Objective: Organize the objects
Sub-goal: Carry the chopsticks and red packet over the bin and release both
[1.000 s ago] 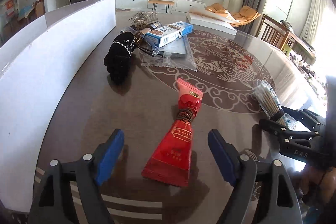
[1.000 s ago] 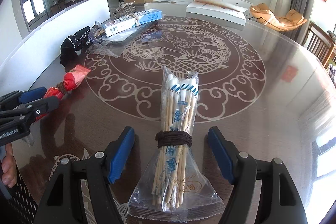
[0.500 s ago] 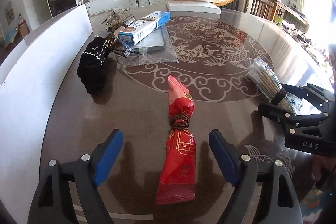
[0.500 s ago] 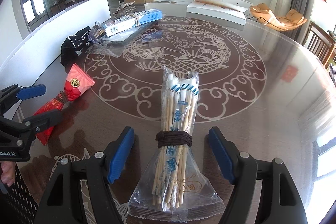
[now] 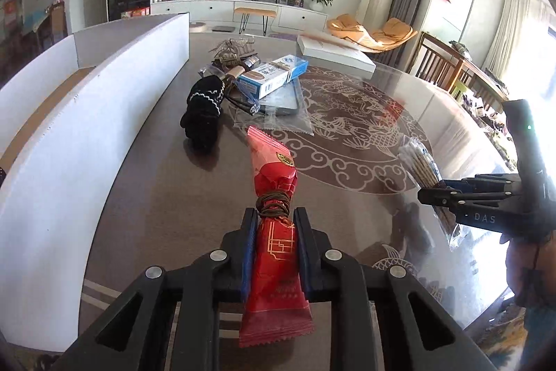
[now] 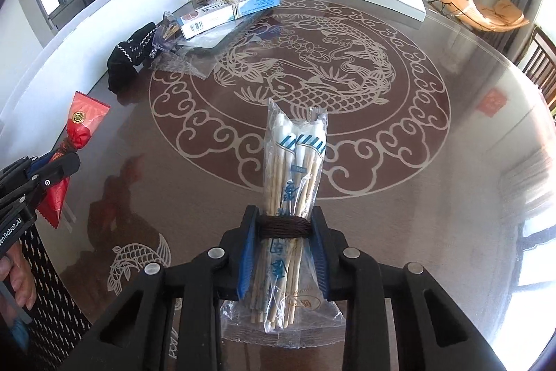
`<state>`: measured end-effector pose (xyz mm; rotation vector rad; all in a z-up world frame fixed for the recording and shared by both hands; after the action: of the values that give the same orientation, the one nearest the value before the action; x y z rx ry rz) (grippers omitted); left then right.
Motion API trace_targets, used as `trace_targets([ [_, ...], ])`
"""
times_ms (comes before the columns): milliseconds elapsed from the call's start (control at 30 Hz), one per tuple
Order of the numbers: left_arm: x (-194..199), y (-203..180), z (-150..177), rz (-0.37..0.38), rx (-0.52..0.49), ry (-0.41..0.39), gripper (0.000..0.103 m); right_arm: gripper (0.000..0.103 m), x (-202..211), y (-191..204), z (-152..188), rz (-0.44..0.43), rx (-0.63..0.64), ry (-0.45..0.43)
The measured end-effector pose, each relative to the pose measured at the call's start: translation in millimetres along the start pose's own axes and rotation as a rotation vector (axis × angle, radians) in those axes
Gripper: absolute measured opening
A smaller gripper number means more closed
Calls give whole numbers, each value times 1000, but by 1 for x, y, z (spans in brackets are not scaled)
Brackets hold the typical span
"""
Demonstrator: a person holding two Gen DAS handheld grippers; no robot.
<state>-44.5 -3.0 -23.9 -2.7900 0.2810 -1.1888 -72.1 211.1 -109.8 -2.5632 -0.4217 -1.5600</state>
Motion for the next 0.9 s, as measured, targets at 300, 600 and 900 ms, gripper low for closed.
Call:
trace_targets([
  [300,94,110,-64,-69,151,-163,21,30,68,120,-82,-307,-12,-197],
  [600,97,268,-58,-317,266,-37,20,30,82,332,-141,-575,195,-214],
  [900,72,320,-29,-451,296,95,62,52,-7,401,-130,-472,253,-10],
])
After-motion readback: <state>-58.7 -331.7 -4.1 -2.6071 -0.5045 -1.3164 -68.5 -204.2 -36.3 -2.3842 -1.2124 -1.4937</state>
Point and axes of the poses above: each gripper's, at about its wrist camera, not at the fingertips, and x roughly against the way its jaws point, y to its left, z to its underside, the point moved 8 cm from there along -x, roughly the way its jaws point, and after that the axes turned 1 degree about -x, right-handed, at the moved point
